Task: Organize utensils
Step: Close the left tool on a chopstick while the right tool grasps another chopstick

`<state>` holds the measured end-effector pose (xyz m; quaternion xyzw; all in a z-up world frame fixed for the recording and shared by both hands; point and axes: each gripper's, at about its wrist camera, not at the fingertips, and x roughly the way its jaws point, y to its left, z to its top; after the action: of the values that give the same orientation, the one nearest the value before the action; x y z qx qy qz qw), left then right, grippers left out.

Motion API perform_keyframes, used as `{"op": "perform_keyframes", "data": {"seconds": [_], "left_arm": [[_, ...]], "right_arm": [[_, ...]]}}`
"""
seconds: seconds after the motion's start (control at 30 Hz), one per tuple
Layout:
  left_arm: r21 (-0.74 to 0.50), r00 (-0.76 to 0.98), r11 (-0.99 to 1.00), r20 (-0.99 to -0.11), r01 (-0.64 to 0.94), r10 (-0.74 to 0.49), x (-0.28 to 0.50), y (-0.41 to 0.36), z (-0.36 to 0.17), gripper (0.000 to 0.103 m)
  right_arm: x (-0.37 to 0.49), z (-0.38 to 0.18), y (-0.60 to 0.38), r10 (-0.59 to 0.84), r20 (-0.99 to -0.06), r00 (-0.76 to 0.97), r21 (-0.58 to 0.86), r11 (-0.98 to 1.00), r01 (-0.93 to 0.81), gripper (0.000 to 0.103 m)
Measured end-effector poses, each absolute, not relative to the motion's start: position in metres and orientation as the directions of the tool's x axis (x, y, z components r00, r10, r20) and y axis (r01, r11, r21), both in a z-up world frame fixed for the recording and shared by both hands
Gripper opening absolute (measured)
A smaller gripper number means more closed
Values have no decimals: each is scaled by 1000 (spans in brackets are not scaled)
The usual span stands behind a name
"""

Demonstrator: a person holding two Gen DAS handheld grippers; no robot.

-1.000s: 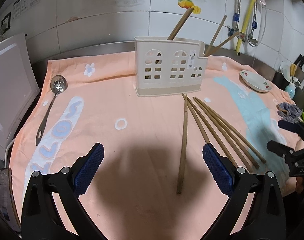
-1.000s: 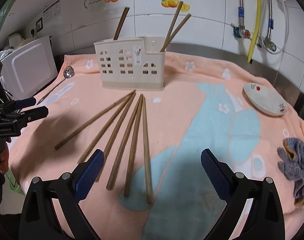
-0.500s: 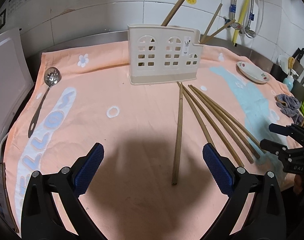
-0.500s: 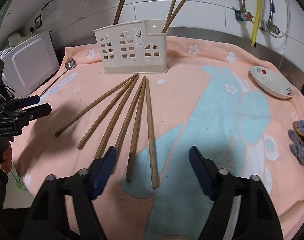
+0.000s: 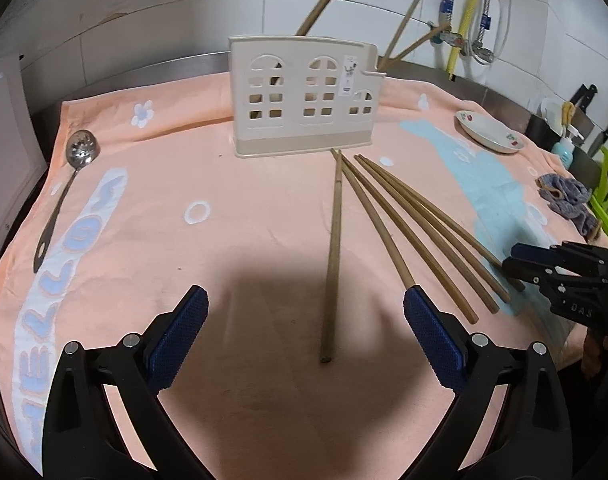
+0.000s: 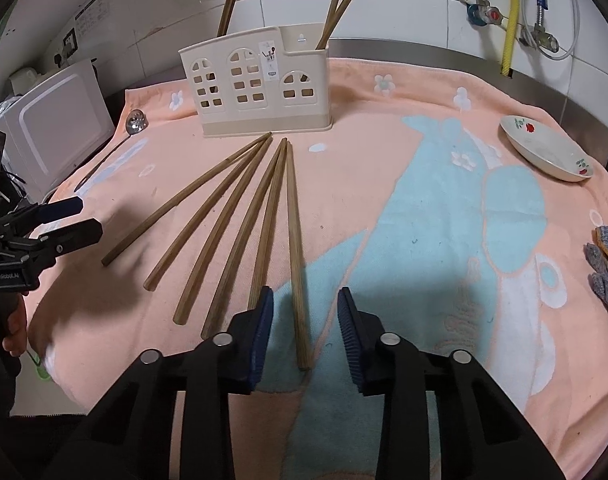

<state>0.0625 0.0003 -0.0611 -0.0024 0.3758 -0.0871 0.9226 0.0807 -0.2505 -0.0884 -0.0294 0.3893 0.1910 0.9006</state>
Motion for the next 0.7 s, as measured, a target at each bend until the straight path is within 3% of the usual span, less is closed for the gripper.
{"op": "perform_keyframes", "data": {"seconds": [0.43,0.7], "left_arm": [[-122,642,961,-722,248,-258,73,-11,-78,28],[-114,623,955,-735,275,-267,80,-15,-84,17]], "right_arm": [[84,-93,-248,319,-719,618,90,924,-373,20],[86,-98,-243,324,-726,607,90,919,-384,16]]}}
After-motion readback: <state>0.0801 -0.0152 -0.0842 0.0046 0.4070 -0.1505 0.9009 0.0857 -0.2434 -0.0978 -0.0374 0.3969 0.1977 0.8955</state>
